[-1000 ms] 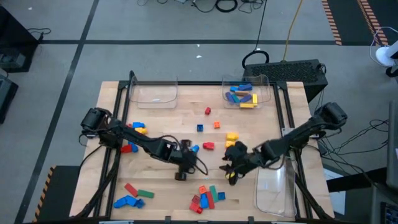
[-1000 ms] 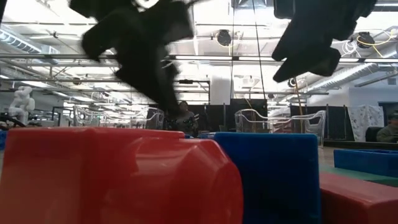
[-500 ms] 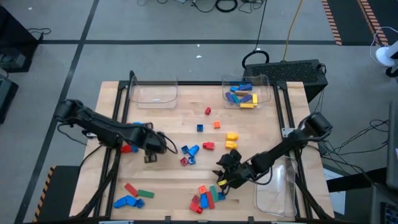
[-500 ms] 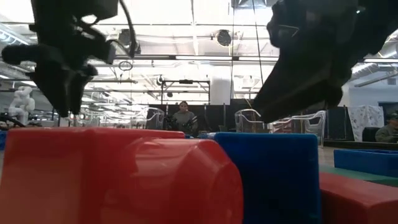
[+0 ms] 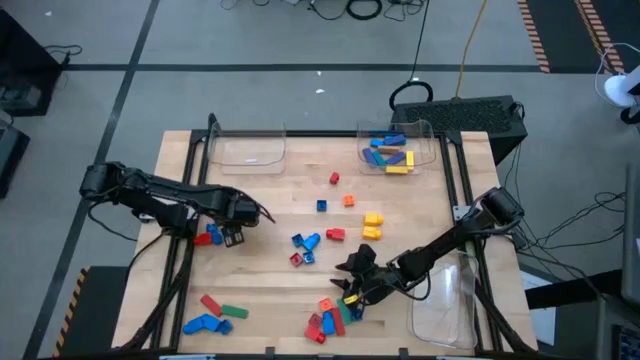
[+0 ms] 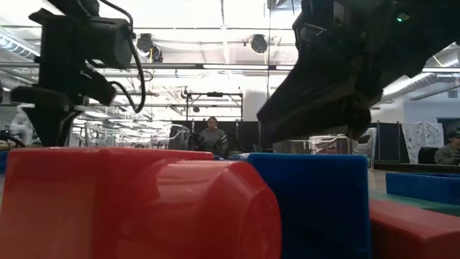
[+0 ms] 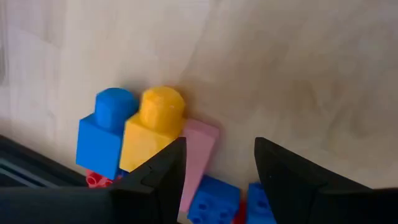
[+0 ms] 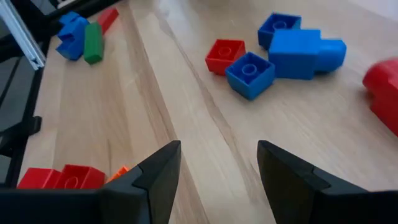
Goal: Sort blocks by size
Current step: Put the pink block into the top right transparent bin
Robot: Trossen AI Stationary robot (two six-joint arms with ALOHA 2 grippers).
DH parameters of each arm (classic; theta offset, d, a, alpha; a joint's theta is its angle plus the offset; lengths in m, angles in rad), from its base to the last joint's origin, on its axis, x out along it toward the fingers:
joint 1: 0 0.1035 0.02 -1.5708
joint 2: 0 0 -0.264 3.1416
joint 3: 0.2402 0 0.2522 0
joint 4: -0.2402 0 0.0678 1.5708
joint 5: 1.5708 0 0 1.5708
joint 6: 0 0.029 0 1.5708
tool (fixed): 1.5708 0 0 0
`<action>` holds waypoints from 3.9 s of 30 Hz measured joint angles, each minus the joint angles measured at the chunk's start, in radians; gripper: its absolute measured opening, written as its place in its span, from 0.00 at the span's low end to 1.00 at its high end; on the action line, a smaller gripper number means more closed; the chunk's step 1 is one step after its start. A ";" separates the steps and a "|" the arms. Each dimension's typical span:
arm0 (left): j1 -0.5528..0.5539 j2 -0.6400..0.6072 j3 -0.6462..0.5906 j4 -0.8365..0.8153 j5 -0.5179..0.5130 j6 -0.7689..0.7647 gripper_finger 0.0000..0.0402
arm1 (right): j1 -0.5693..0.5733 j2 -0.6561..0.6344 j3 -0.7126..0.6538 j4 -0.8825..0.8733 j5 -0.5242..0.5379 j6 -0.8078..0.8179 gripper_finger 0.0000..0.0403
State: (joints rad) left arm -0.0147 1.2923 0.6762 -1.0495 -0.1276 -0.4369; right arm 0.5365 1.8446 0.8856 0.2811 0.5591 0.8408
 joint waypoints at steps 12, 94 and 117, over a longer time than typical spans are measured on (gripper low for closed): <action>0.109 0.040 -0.080 0.037 0.032 -0.054 0.48 | 0.000 0.000 0.001 0.021 -0.001 -0.080 0.49; -0.129 0.112 0.298 1.069 0.179 0.315 0.26 | -0.197 -0.005 0.000 0.624 0.042 -0.730 0.40; -0.092 0.026 0.297 0.817 0.039 0.357 0.59 | -0.317 -0.223 0.001 0.064 0.219 -0.606 0.20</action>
State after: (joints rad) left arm -0.1066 1.3185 0.9733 -0.2324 -0.0888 -0.0799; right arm 0.2193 1.6213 0.8867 0.3448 0.7780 0.2349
